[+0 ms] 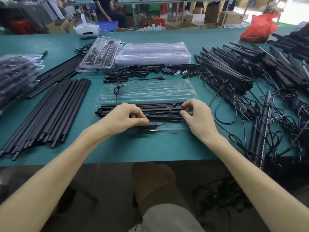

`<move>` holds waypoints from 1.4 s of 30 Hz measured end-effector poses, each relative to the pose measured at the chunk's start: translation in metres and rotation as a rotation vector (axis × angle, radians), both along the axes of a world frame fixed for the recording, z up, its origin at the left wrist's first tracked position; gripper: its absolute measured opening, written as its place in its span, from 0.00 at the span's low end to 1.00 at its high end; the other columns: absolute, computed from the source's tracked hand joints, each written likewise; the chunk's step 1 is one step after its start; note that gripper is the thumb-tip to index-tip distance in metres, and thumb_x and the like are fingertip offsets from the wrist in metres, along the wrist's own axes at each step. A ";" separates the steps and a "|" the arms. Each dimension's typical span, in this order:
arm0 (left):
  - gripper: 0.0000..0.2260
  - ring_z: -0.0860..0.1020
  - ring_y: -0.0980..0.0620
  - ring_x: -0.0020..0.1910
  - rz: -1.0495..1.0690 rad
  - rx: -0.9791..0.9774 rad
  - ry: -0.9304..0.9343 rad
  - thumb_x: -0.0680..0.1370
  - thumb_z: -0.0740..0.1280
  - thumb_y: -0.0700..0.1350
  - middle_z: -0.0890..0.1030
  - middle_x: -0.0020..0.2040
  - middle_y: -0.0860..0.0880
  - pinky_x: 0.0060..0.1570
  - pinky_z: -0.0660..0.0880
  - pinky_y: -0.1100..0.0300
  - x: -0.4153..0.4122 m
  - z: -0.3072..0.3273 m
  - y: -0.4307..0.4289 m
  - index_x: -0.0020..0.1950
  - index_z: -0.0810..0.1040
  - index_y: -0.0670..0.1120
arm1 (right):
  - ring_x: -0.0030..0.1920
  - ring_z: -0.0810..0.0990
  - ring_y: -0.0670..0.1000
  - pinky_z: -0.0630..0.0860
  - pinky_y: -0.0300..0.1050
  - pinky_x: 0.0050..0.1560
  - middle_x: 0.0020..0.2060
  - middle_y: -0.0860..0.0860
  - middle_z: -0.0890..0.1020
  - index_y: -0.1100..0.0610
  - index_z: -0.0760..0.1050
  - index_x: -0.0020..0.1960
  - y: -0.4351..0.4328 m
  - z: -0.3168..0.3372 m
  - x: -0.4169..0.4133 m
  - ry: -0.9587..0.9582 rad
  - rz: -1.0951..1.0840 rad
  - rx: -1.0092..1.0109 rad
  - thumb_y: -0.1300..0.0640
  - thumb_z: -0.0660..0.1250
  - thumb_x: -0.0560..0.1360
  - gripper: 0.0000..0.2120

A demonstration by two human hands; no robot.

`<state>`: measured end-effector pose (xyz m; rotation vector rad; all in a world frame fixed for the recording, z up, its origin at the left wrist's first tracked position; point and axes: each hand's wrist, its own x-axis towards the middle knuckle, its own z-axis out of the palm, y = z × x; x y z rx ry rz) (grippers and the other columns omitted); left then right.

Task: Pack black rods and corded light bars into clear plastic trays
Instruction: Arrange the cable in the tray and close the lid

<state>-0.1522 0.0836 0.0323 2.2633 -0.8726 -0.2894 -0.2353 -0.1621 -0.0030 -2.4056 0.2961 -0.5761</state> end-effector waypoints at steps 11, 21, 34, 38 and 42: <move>0.06 0.77 0.55 0.44 -0.064 0.216 -0.094 0.75 0.75 0.52 0.78 0.44 0.54 0.50 0.76 0.53 0.004 0.009 -0.010 0.41 0.81 0.53 | 0.53 0.76 0.50 0.75 0.47 0.53 0.47 0.47 0.80 0.52 0.77 0.53 0.001 -0.002 0.000 -0.008 0.001 0.045 0.58 0.69 0.78 0.05; 0.11 0.79 0.52 0.44 -0.046 0.413 -0.132 0.75 0.75 0.49 0.80 0.43 0.57 0.50 0.77 0.48 0.008 0.010 -0.024 0.40 0.73 0.54 | 0.51 0.75 0.48 0.75 0.47 0.52 0.46 0.45 0.78 0.52 0.77 0.54 0.003 -0.005 0.001 -0.026 -0.010 0.038 0.57 0.69 0.79 0.05; 0.07 0.77 0.60 0.40 -0.095 0.252 -0.074 0.75 0.76 0.40 0.81 0.43 0.56 0.41 0.73 0.67 -0.001 0.017 -0.025 0.47 0.80 0.49 | 0.47 0.78 0.52 0.75 0.54 0.52 0.43 0.48 0.81 0.55 0.79 0.49 0.006 0.002 -0.004 -0.090 -0.002 0.179 0.48 0.64 0.82 0.12; 0.07 0.78 0.59 0.44 -0.074 0.093 -0.095 0.77 0.74 0.44 0.81 0.46 0.56 0.46 0.73 0.66 -0.008 0.014 -0.038 0.54 0.81 0.48 | 0.46 0.77 0.50 0.75 0.54 0.52 0.42 0.47 0.81 0.52 0.80 0.46 0.007 0.002 -0.004 -0.082 -0.004 0.179 0.49 0.67 0.79 0.08; 0.07 0.77 0.55 0.45 -0.032 -0.002 -0.144 0.78 0.73 0.44 0.80 0.48 0.52 0.48 0.72 0.65 -0.008 0.003 -0.051 0.55 0.81 0.47 | 0.45 0.77 0.46 0.76 0.54 0.53 0.43 0.45 0.80 0.47 0.81 0.45 0.006 0.002 -0.004 -0.072 -0.011 0.168 0.49 0.70 0.77 0.03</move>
